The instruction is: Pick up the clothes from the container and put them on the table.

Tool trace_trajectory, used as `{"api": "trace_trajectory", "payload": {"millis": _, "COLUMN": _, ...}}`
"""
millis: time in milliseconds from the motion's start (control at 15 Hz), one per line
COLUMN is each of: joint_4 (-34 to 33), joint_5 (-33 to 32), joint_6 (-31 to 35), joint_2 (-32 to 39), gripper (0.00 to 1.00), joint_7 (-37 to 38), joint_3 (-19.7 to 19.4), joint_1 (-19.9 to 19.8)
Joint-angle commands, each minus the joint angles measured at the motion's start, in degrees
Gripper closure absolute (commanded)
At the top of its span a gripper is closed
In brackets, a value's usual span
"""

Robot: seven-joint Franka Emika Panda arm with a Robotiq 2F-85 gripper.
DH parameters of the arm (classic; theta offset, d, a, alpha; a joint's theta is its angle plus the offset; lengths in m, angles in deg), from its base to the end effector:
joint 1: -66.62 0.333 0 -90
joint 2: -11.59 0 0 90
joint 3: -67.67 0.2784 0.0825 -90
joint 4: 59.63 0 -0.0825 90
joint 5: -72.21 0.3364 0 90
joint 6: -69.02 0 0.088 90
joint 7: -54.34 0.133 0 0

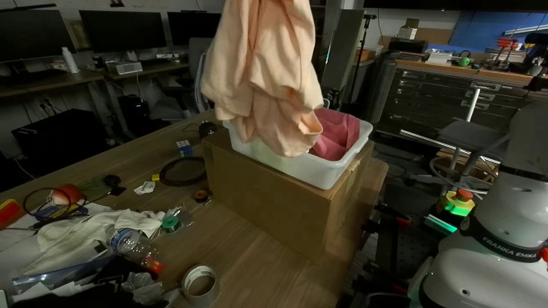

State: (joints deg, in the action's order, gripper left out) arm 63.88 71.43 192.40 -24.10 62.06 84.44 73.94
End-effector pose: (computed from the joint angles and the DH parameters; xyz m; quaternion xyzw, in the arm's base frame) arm 0.3484 0.1883 0.6333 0.9417 0.1373 0.3068 0.0113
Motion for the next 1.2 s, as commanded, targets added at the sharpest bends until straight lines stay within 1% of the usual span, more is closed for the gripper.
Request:
{"api": "trace_trajectory", "payload": {"millis": 0, "joint_4": -7.60, "joint_5": 1.89, "joint_6": -2.47, "joint_2": 7.91, "gripper": 0.94, "joint_7": -4.71, "joint_3": 0.75, "joint_1": 5.52}}
{"api": "trace_trajectory", "payload": {"millis": 200, "joint_4": -10.65, "joint_5": 4.96, "joint_6": -3.32, "joint_2": 12.61, "gripper": 0.94, "joint_7": -9.93, "joint_3": 0.00, "joint_1": 9.82}}
{"api": "trace_trajectory", "payload": {"millis": 333, "joint_4": -12.30, "joint_5": 7.16, "joint_6": -5.34, "joint_2": 15.05, "gripper": 0.94, "joint_7": -14.38, "joint_3": -0.59, "joint_1": 11.75}}
{"api": "trace_trajectory", "payload": {"millis": 400, "joint_4": -13.01, "joint_5": 6.92, "joint_6": -7.19, "joint_2": 15.97, "gripper": 0.94, "joint_7": -16.33, "joint_3": -0.41, "joint_1": 12.08}}
{"api": "trace_trajectory", "payload": {"millis": 467, "joint_4": -13.61, "joint_5": 5.97, "joint_6": -8.95, "joint_2": 16.77, "gripper": 0.87, "joint_7": -17.49, "joint_3": 0.00, "joint_1": 12.05}}
{"api": "trace_trajectory", "payload": {"millis": 533, "joint_4": -13.90, "joint_5": 4.40, "joint_6": -10.81, "joint_2": 17.34, "gripper": 0.66, "joint_7": -18.29, "joint_3": 0.60, "joint_1": 11.85}}
{"api": "trace_trajectory", "payload": {"millis": 600, "joint_4": -14.02, "joint_5": 3.04, "joint_6": -12.15, "joint_2": 17.84, "gripper": 0.63, "joint_7": -18.99, "joint_3": 1.03, "joint_1": 11.62}}
{"api": "trace_trajectory", "payload": {"millis": 667, "joint_4": -14.28, "joint_5": 2.10, "joint_6": -13.54, "joint_2": 18.13, "gripper": 0.63, "joint_7": -19.56, "joint_3": 1.21, "joint_1": 11.48}}
{"api": "trace_trajectory", "payload": {"millis": 733, "joint_4": -14.09, "joint_5": 1.30, "joint_6": -14.36, "joint_2": 18.19, "gripper": 0.57, "joint_7": -20.03, "joint_3": 1.18, "joint_1": 11.32}}
{"api": "trace_trajectory", "payload": {"millis": 800, "joint_4": -13.95, "joint_5": 0.24, "joint_6": -15.03, "joint_2": 18.01, "gripper": 0.50, "joint_7": -19.75, "joint_3": 1.23, "joint_1": 11.01}}
{"api": "trace_trajectory", "payload": {"millis": 867, "joint_4": -12.88, "joint_5": -1.48, "joint_6": -14.29, "joint_2": 17.29, "gripper": 0.41, "joint_7": -18.40, "joint_3": 1.17, "joint_1": 10.32}}
{"api": "trace_trajectory", "payload": {"millis": 1000, "joint_4": -10.84, "joint_5": -6.95, "joint_6": -12.33, "joint_2": 15.52, "gripper": 0.27, "joint_7": -13.32, "joint_3": 1.14, "joint_1": 8.03}}
{"api": "trace_trajectory", "payload": {"millis": 1067, "joint_4": -10.31, "joint_5": -8.49, "joint_6": -12.46, "joint_2": 14.97, "gripper": 0.19, "joint_7": -11.99, "joint_3": 0.52, "joint_1": 7.18}}
{"api": "trace_trajectory", "payload": {"millis": 1133, "joint_4": -9.34, "joint_5": -10.07, "joint_6": -12.42, "joint_2": 14.13, "gripper": 0.12, "joint_7": -10.86, "joint_3": -0.39, "joint_1": 6.04}}
